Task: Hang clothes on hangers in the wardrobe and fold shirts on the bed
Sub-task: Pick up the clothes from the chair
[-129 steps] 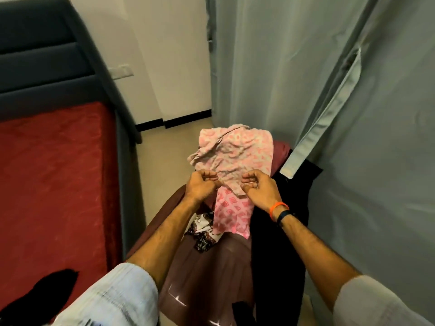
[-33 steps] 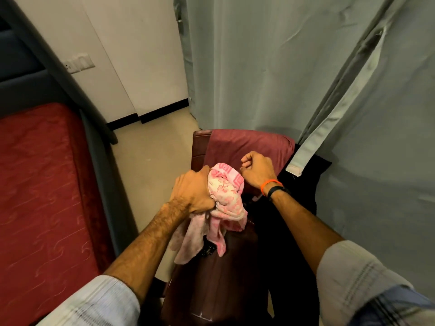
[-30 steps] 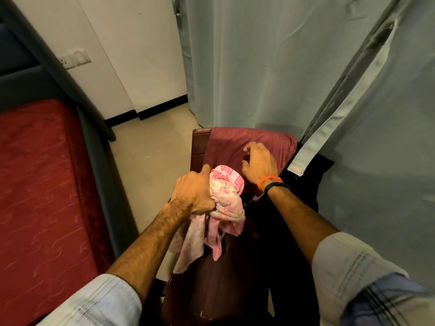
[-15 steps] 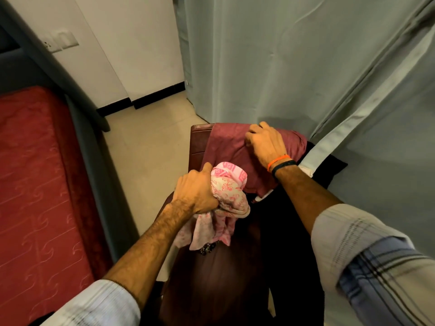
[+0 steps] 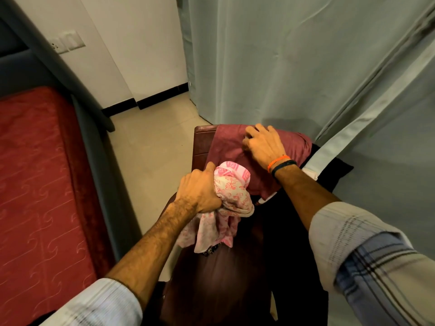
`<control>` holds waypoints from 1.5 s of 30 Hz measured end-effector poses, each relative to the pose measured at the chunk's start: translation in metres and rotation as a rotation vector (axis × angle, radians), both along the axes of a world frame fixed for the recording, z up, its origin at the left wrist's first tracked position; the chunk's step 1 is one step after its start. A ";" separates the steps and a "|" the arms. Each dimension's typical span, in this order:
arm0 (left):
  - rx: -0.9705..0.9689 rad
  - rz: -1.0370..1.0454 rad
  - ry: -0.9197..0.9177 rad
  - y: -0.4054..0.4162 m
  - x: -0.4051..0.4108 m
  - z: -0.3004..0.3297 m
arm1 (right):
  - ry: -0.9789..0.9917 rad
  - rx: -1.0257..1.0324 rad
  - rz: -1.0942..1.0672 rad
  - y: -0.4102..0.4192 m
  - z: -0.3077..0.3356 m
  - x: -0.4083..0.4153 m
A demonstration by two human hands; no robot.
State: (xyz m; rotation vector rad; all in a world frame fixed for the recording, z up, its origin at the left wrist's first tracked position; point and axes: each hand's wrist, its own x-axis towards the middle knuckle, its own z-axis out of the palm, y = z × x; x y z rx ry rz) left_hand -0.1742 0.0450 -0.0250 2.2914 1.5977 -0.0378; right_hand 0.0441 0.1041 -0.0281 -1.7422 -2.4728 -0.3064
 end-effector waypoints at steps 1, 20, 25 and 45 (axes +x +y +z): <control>-0.006 0.003 -0.004 0.001 0.000 -0.001 | 0.084 -0.015 -0.005 0.000 -0.001 0.001; 0.145 0.048 -0.192 -0.020 0.014 0.033 | 1.844 -0.675 -0.021 -0.082 0.070 -0.050; 0.196 -0.037 -0.287 -0.035 0.004 0.052 | 1.943 -0.784 0.045 -0.107 0.087 -0.042; 0.307 0.481 -0.557 -0.222 -0.022 0.099 | 1.780 -1.040 0.105 -0.250 0.066 -0.077</control>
